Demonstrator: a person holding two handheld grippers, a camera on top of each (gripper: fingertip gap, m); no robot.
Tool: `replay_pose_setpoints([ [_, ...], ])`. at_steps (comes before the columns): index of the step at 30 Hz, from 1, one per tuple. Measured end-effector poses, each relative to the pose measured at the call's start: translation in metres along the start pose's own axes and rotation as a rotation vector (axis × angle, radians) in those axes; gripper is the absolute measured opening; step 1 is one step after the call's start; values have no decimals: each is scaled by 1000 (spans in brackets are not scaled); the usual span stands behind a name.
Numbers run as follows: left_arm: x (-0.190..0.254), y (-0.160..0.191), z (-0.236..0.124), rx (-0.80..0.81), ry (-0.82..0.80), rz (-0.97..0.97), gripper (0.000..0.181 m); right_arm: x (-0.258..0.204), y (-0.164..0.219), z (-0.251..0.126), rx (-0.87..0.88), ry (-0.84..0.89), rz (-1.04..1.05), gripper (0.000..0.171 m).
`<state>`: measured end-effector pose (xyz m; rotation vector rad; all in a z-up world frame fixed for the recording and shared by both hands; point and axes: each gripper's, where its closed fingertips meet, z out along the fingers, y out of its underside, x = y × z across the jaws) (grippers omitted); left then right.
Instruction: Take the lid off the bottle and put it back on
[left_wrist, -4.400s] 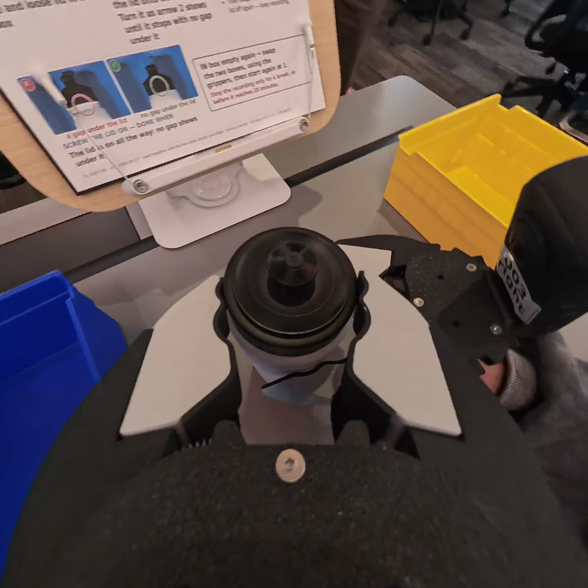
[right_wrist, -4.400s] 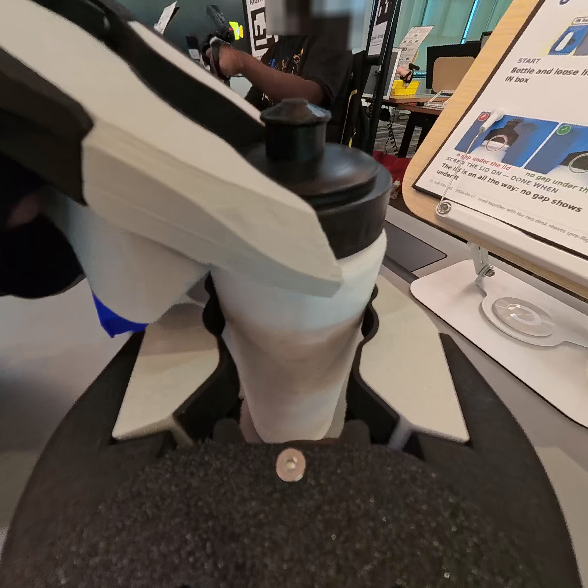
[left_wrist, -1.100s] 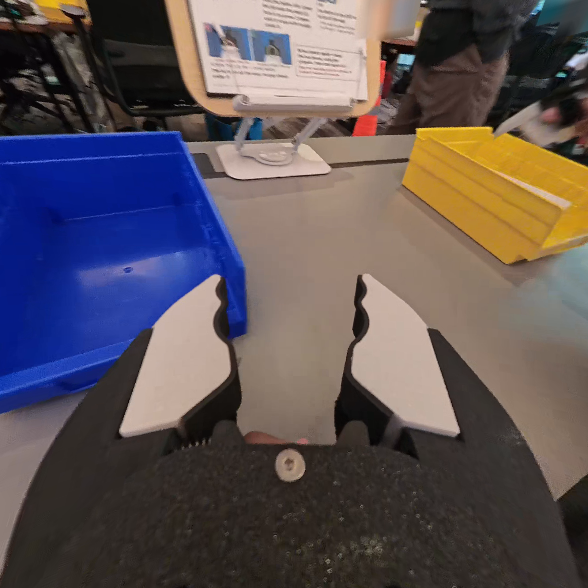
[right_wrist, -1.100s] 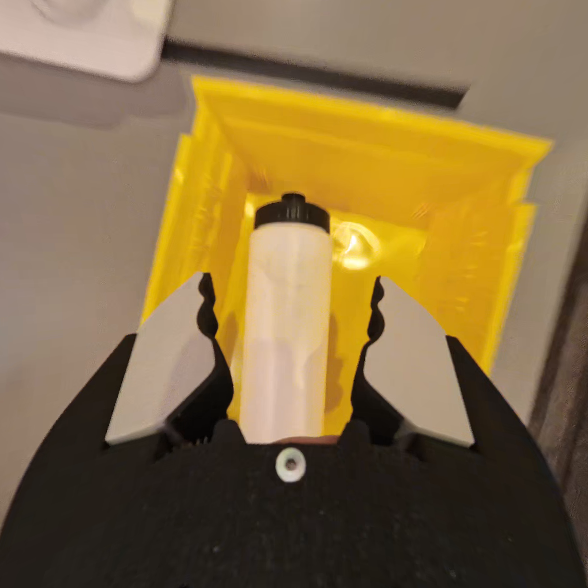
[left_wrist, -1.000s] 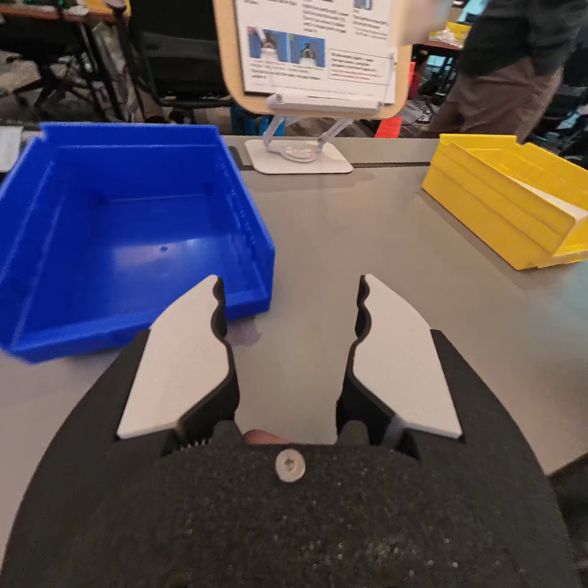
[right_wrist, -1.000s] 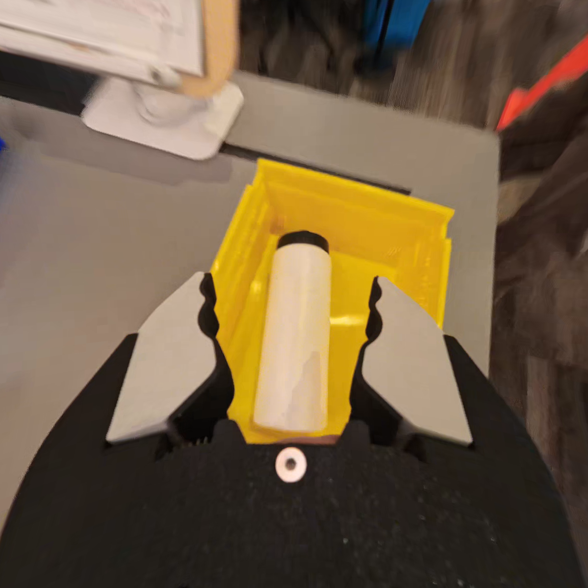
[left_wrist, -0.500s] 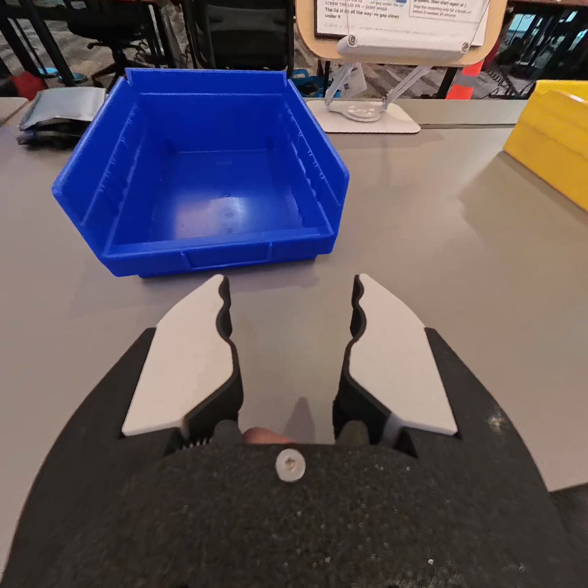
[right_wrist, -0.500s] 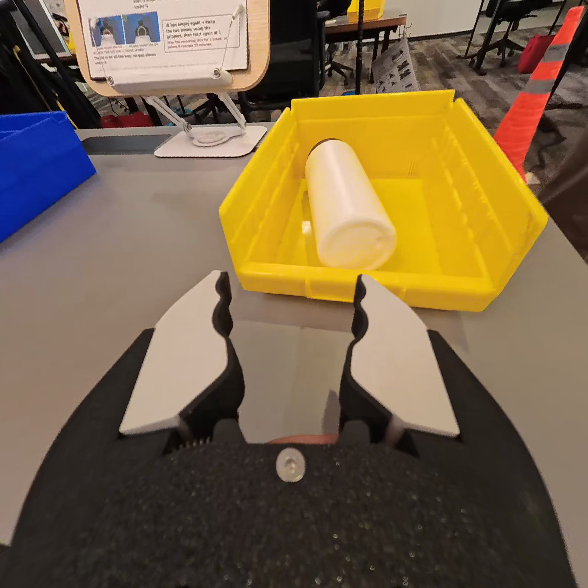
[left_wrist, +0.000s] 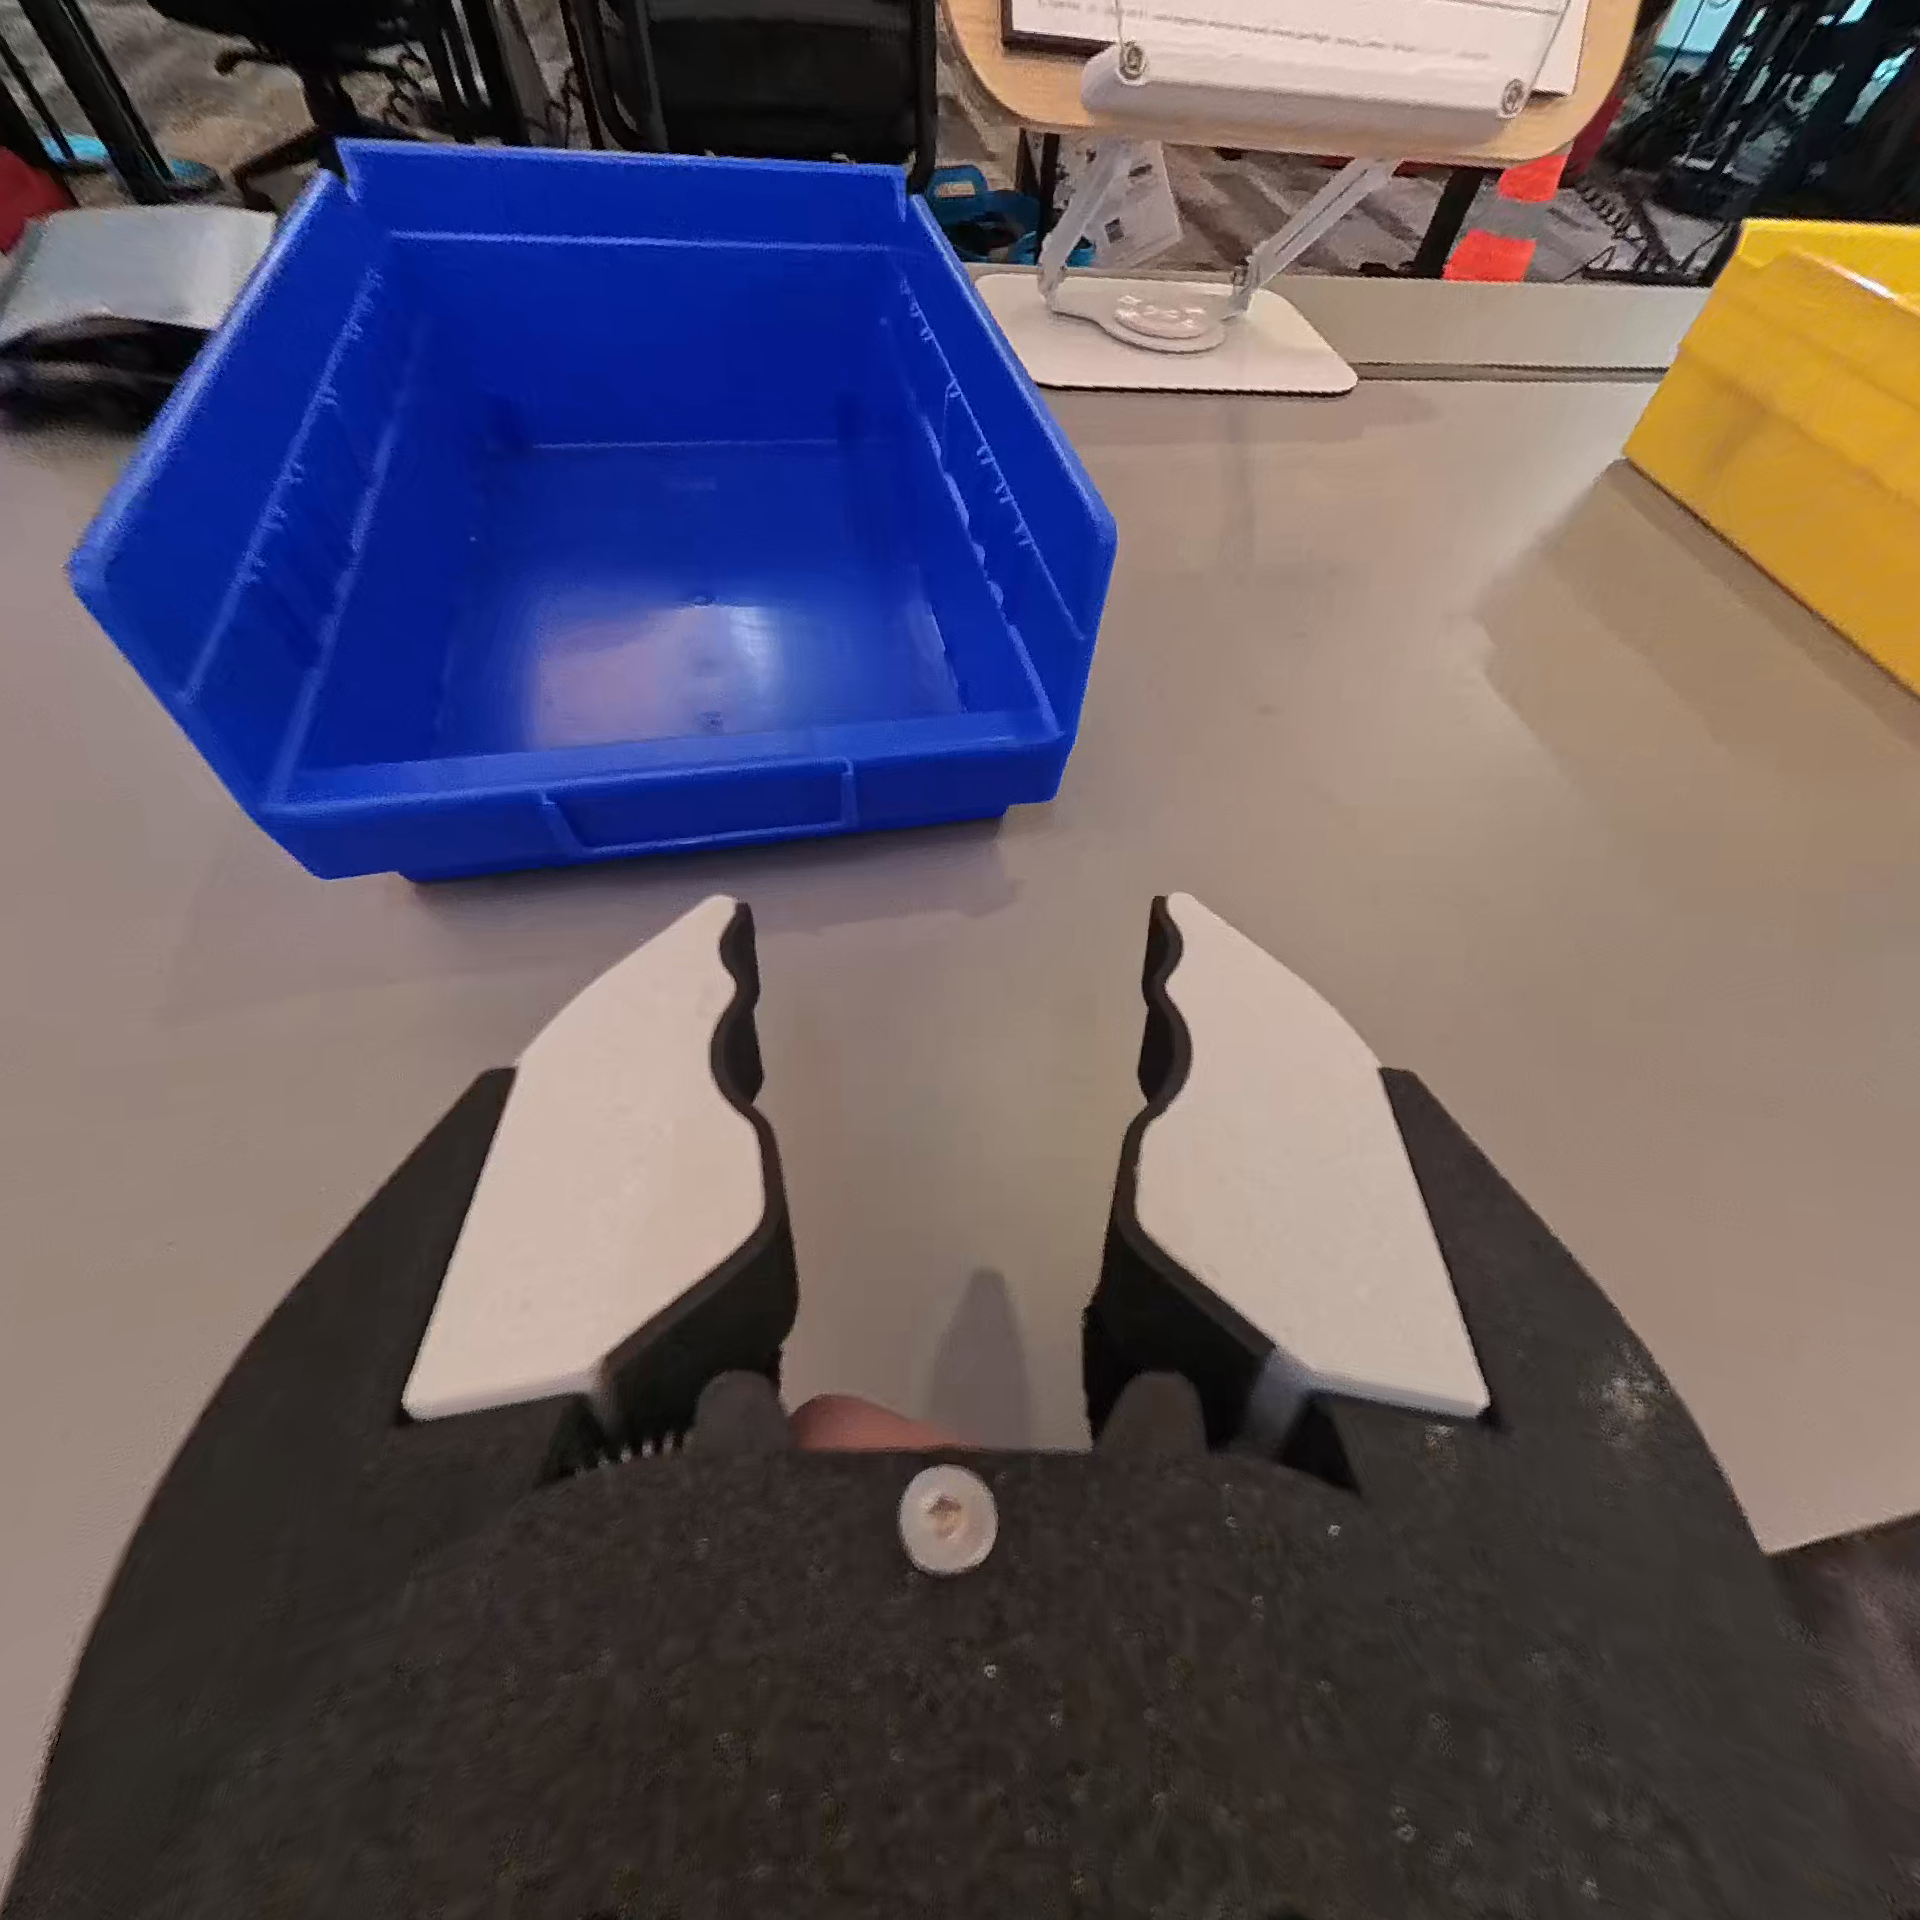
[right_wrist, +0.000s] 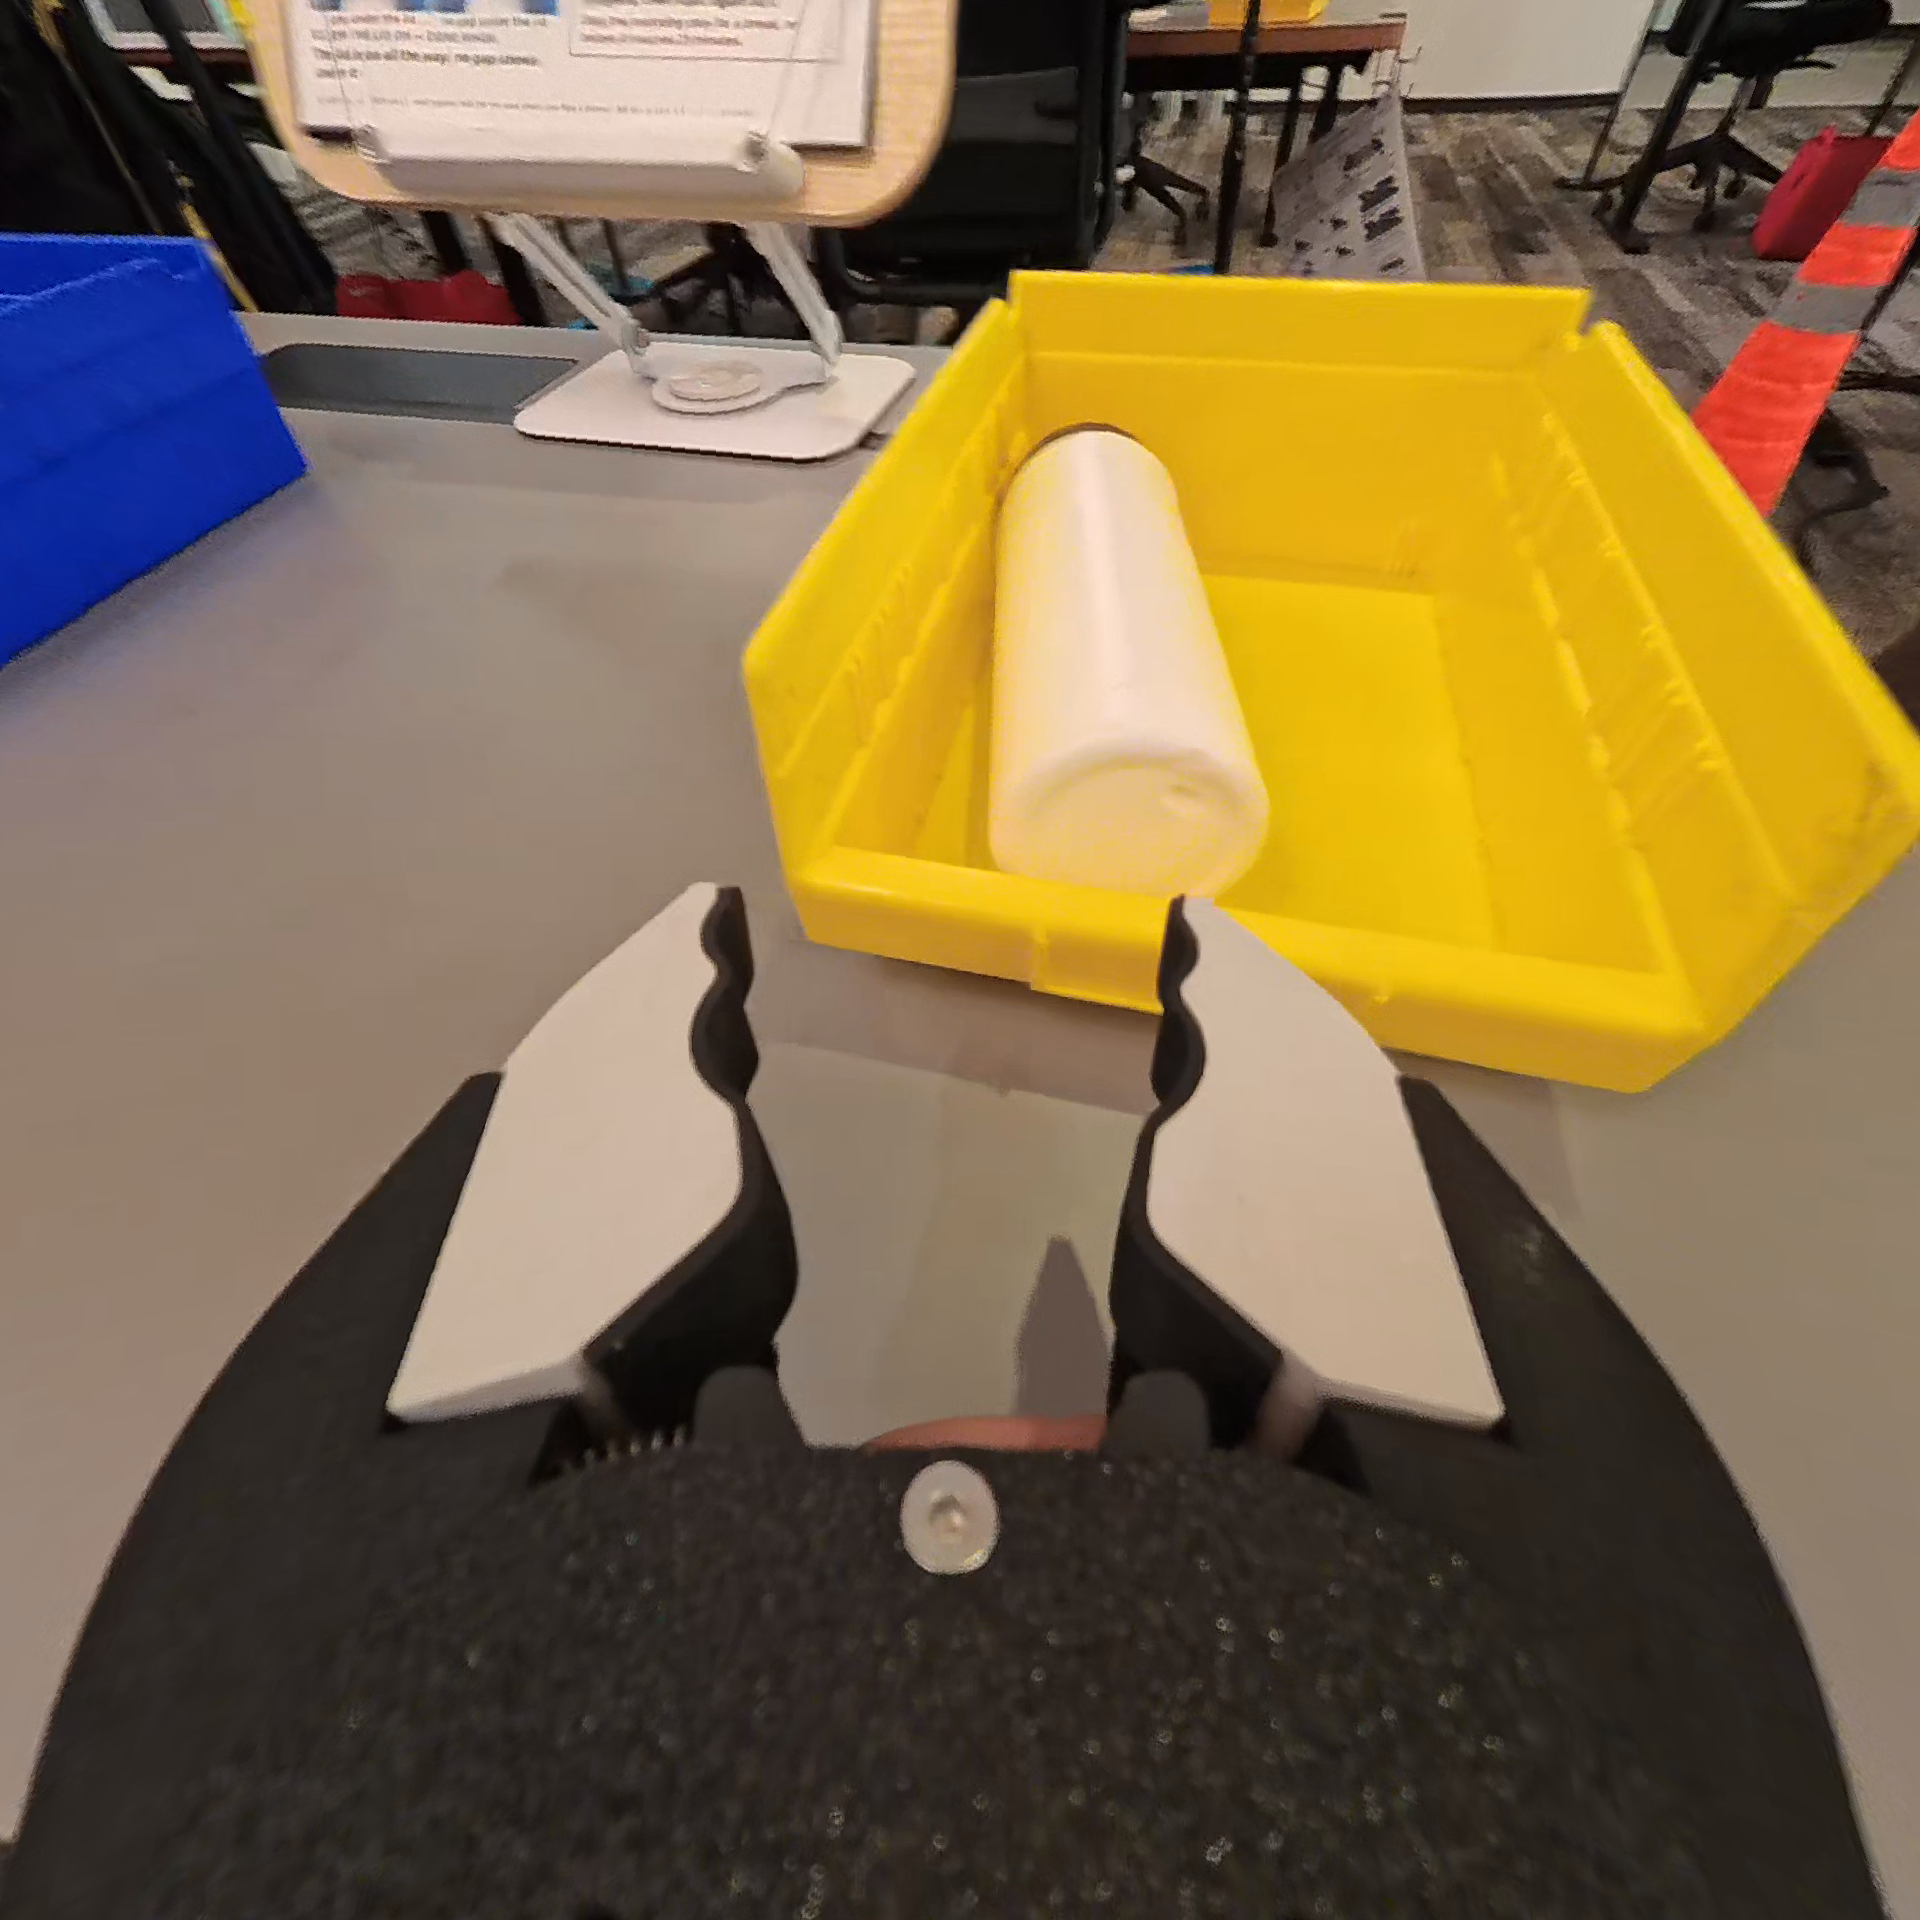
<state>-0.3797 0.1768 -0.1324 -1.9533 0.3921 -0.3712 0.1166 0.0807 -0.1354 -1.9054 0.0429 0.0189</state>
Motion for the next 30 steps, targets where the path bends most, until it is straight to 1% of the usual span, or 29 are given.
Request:
replay_pose_setpoints([
  [3,4,1,2,-13,17,-8,71,-32,-5,8,16,-87,-6,78],
  [5,8,2,2,-18,17,21,71,-54,-5,21,-3,-144,-2,81],
  [7,12,2,3,-18,12,58,71,-61,-5,38,-38,-135,-19,86],
  [10,21,2,4,-18,32,84,71,-72,-4,62,-75,-140,-2,88],
  [13,27,3,3,-17,52,98,71,-83,-5,78,-105,-140,21,97],
  [16,37,-2,4,5,82,105,71,-99,-9,89,-108,-165,9,96],
  [18,57,-8,9,14,149,102,71,-115,-12,97,-108,-216,10,99],
  [20,91,-16,19,9,247,87,72,-133,-17,99,-109,-285,2,95],
  [21,111,-21,25,8,291,97,73,-141,-21,96,-98,-320,-5,89],
  [23,153,-29,40,-2,356,149,77,-151,-33,78,-51,-357,-36,88],
  [24,175,-33,50,-6,380,180,79,-149,-40,67,-8,-342,-65,88],
  [26,218,-39,73,-22,415,230,81,-125,-56,43,94,-226,-109,85],
  [28,259,-42,101,-41,435,251,81,-79,-71,21,193,-24,-89,75],
  [29,277,-43,115,-47,446,253,81,-51,-72,12,210,88,-62,68],
  [30,295,-43,130,-61,461,250,81,-25,-66,7,189,182,-29,66],
])
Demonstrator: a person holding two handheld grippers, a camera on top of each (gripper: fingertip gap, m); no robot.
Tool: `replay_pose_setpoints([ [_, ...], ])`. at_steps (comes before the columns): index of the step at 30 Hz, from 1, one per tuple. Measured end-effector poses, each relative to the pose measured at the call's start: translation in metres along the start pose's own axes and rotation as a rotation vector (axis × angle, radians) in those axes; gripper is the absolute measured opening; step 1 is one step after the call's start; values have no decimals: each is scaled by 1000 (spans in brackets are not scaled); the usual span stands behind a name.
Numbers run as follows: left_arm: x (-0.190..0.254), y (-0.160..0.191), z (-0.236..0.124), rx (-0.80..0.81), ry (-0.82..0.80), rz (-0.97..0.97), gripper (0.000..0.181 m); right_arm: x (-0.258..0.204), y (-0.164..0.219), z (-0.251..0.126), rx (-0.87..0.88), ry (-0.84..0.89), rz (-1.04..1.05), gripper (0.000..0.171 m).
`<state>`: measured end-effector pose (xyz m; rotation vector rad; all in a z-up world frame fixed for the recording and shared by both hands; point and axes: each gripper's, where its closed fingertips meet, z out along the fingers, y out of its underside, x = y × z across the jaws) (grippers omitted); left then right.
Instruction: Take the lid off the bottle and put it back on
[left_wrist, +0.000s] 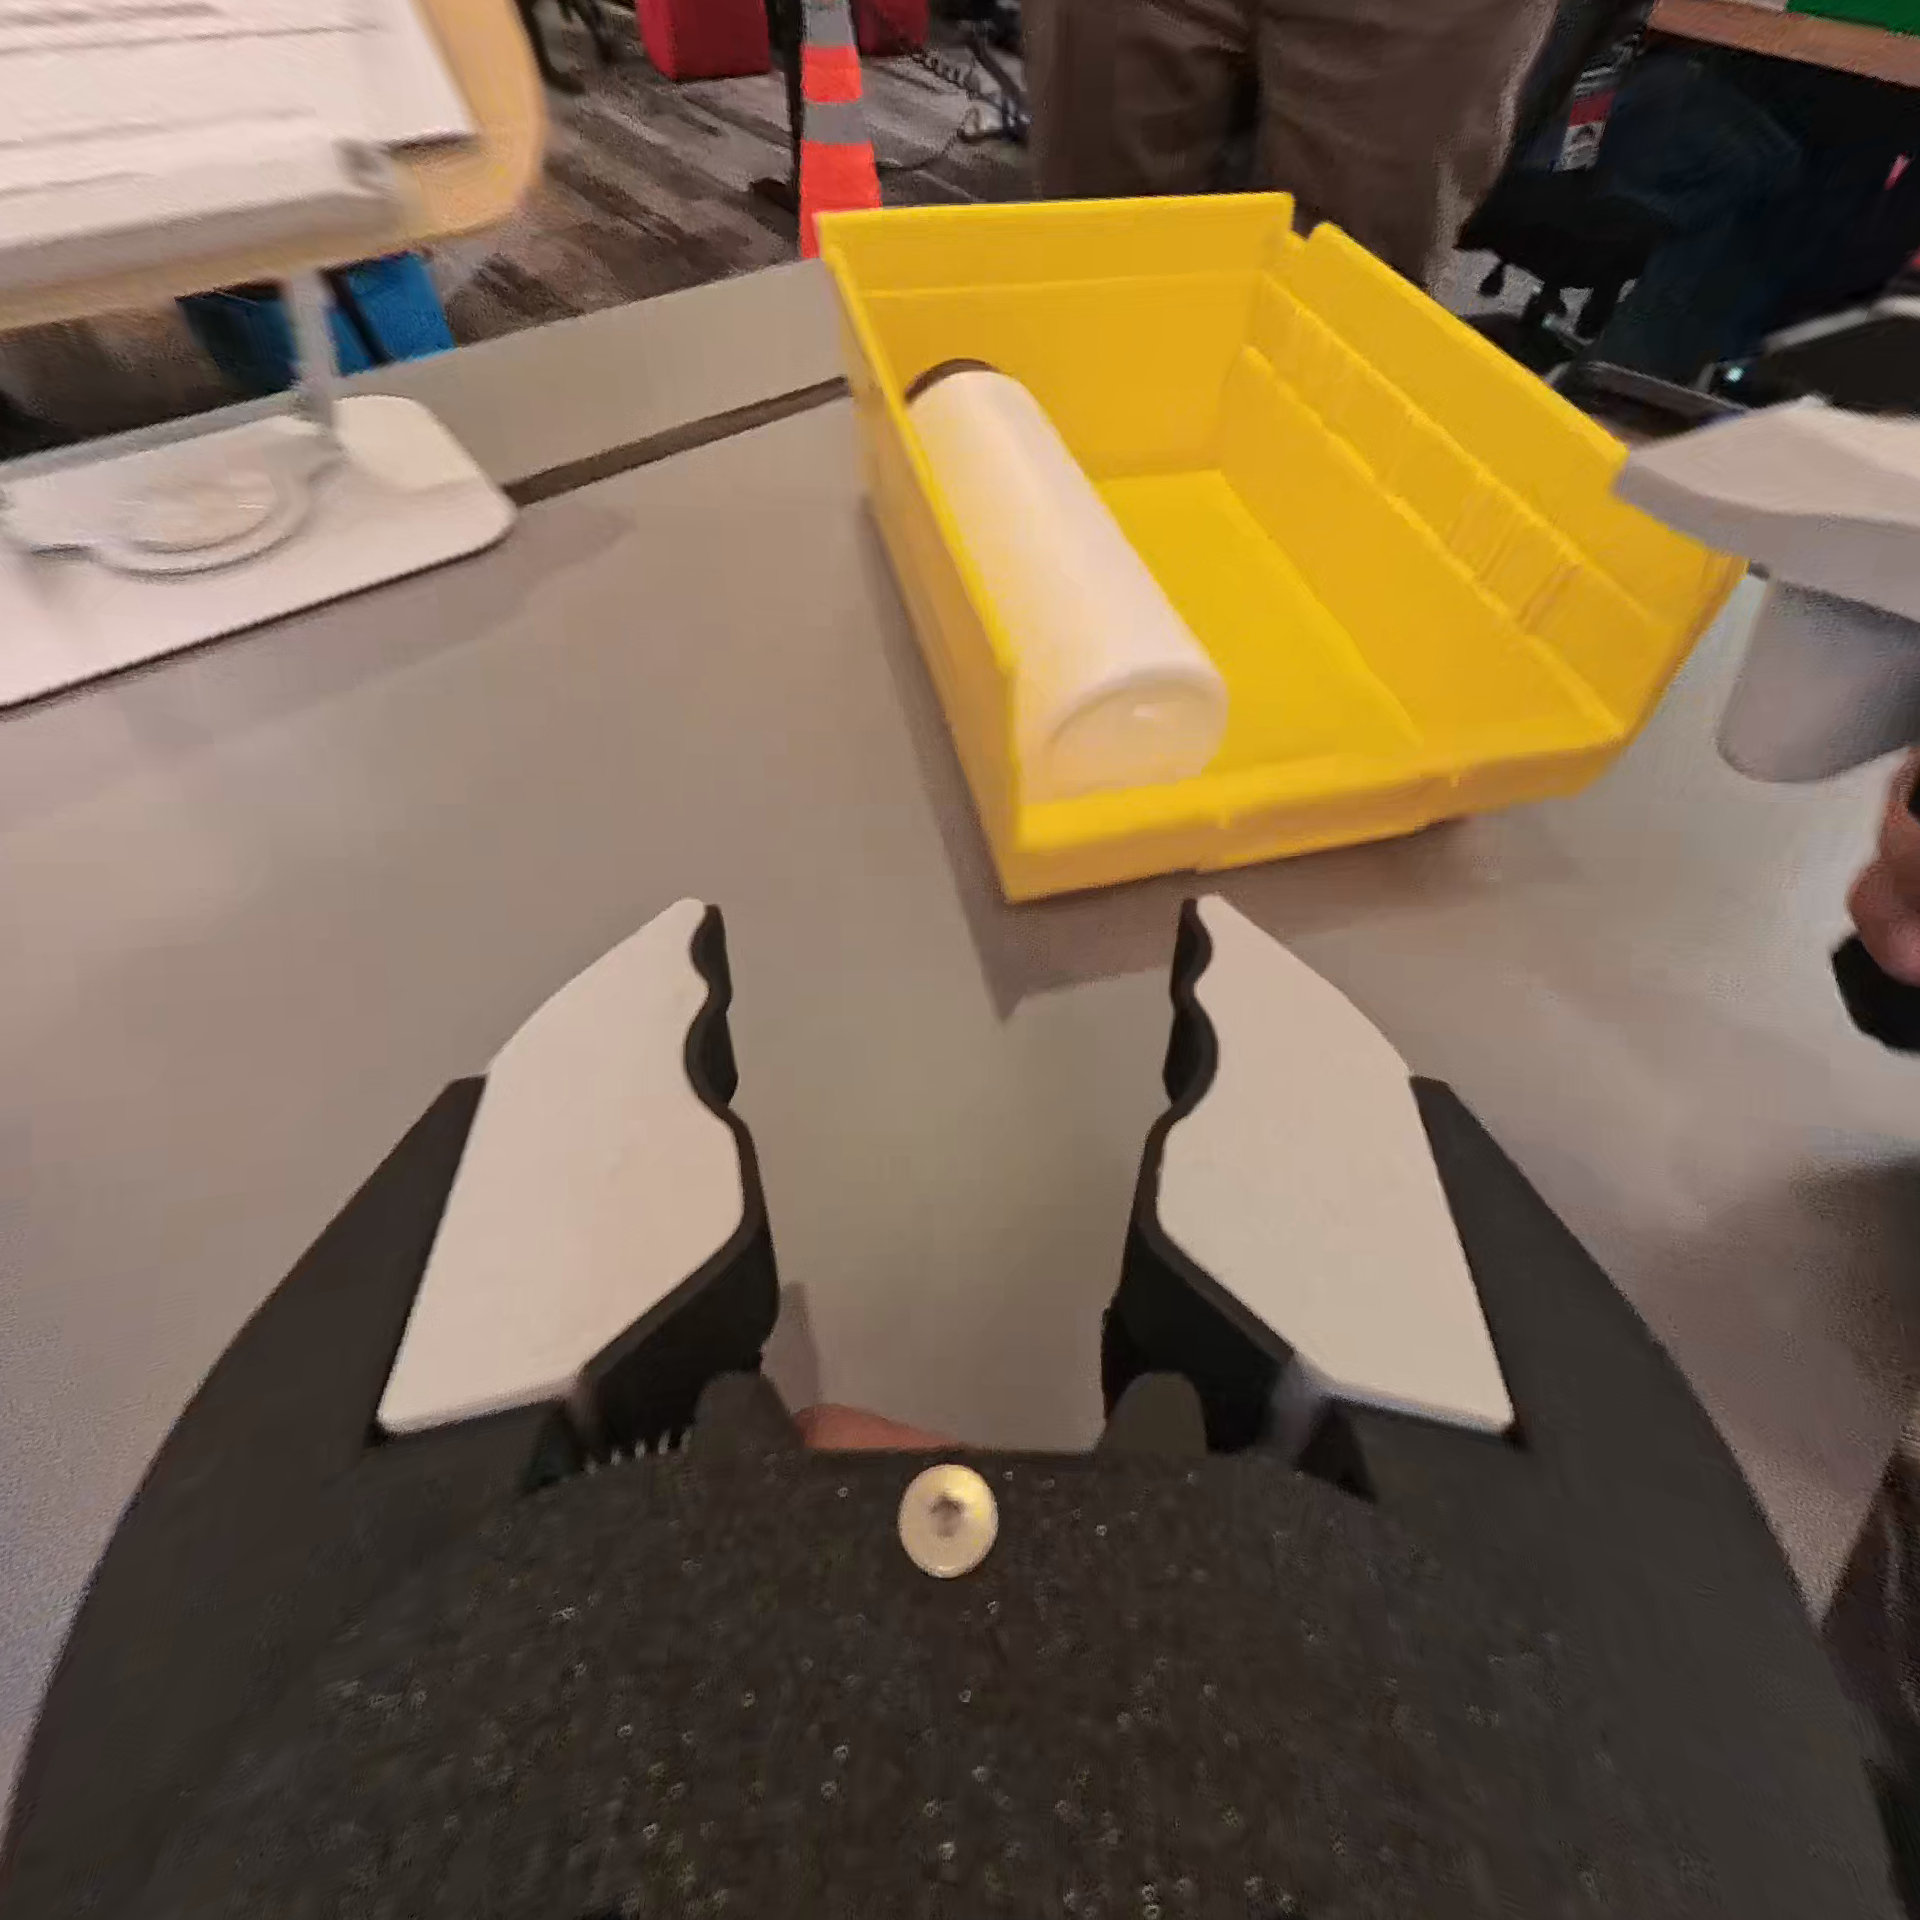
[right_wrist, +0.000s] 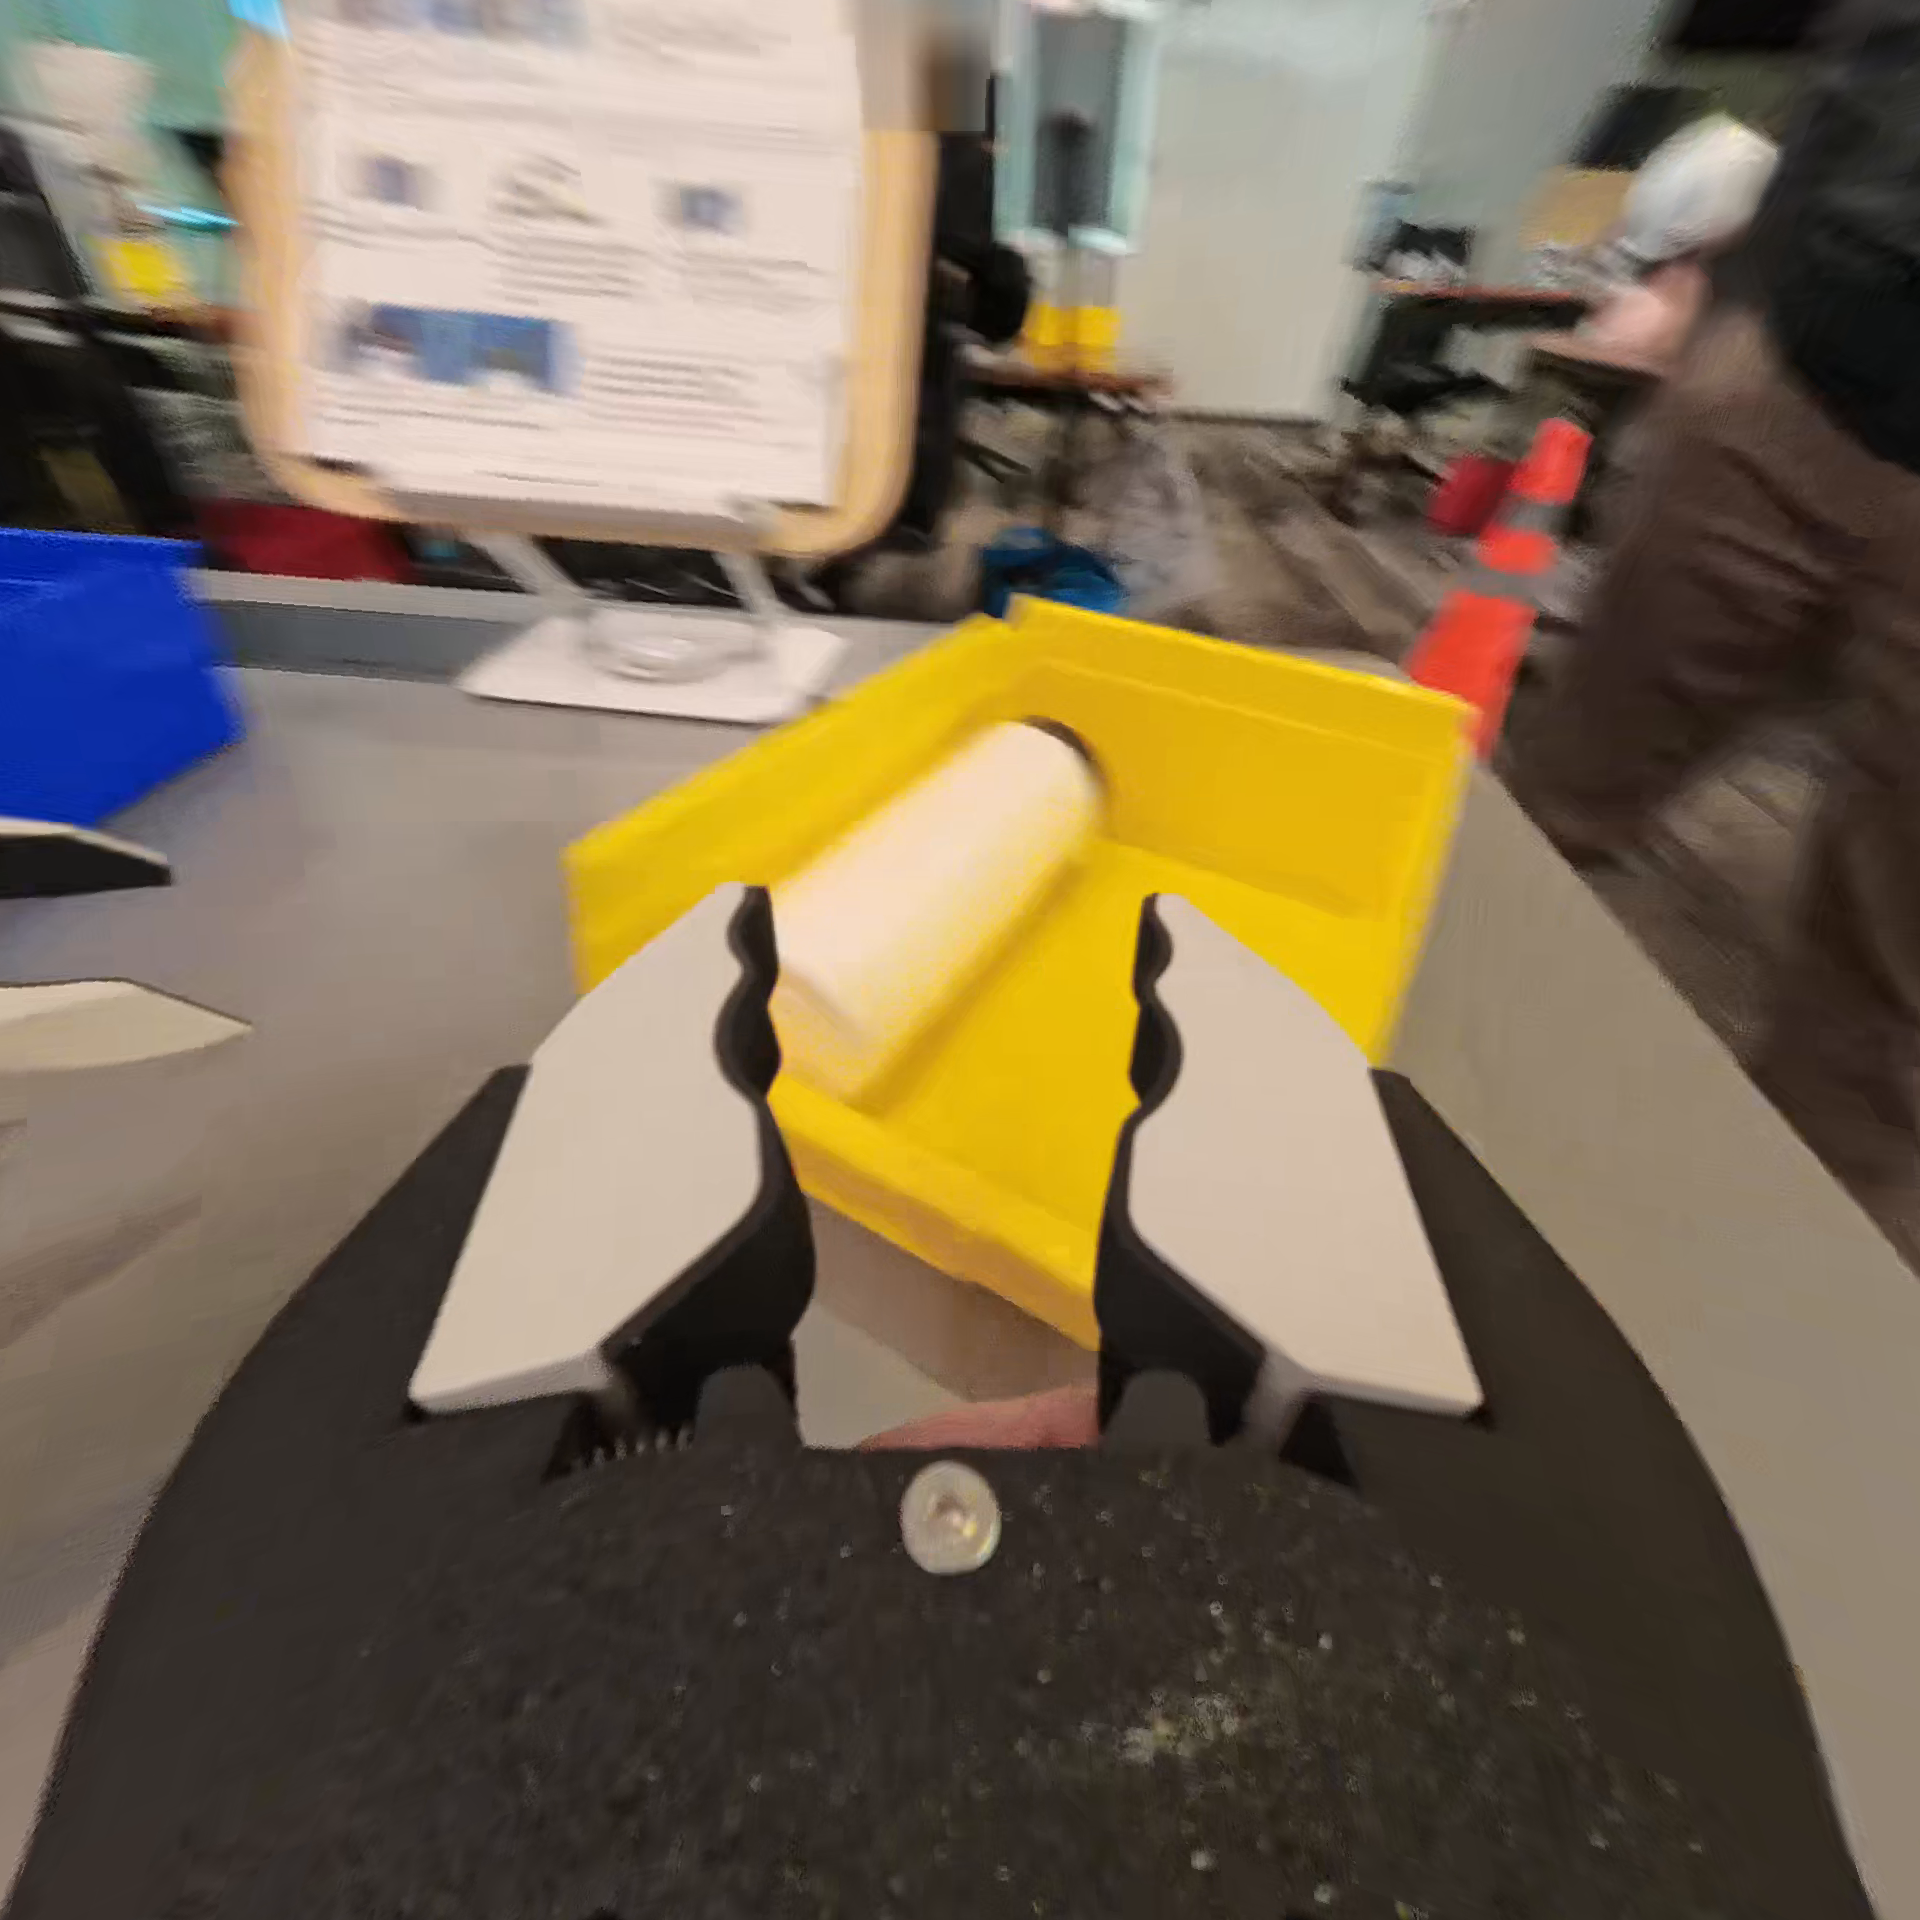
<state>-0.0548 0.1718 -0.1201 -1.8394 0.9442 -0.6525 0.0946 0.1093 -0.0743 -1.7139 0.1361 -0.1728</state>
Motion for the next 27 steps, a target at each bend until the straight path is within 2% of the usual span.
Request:
replay_pose_setpoints([
  [3,19,-10,53,-35,47,-31,80,55,37,1,-138,192,95,70],
  [5,23,-15,77,-45,40,-37,72,67,60,3,-208,236,121,71],
  [6,23,-17,86,-49,27,-44,64,69,67,6,-228,247,131,70],
  [8,18,-17,98,-68,-11,-60,33,68,78,16,-256,238,157,68],
  [9,13,-15,100,-76,-44,-65,21,67,83,20,-271,236,169,62],
  [10,9,-15,100,-79,-67,-58,5,68,88,23,-291,246,175,47],
  [11,9,-14,99,-81,-67,-49,4,71,90,25,-302,269,173,37],
  [12,6,-14,98,-84,-85,-42,4,70,89,27,-303,262,172,36],
  [13,2,-13,94,-87,-108,-41,3,71,89,26,-318,275,188,26],
  [14,-1,-14,89,-79,-111,-52,3,76,87,24,-321,319,198,4],
  [19,-36,-15,40,-35,-180,-59,4,35,61,32,-281,252,137,3],
  [23,-89,-6,-23,-14,-303,-78,4,-35,40,51,-232,131,93,3],
  [27,-139,21,-73,-29,-416,-125,5,-111,42,72,-253,7,74,3],
])
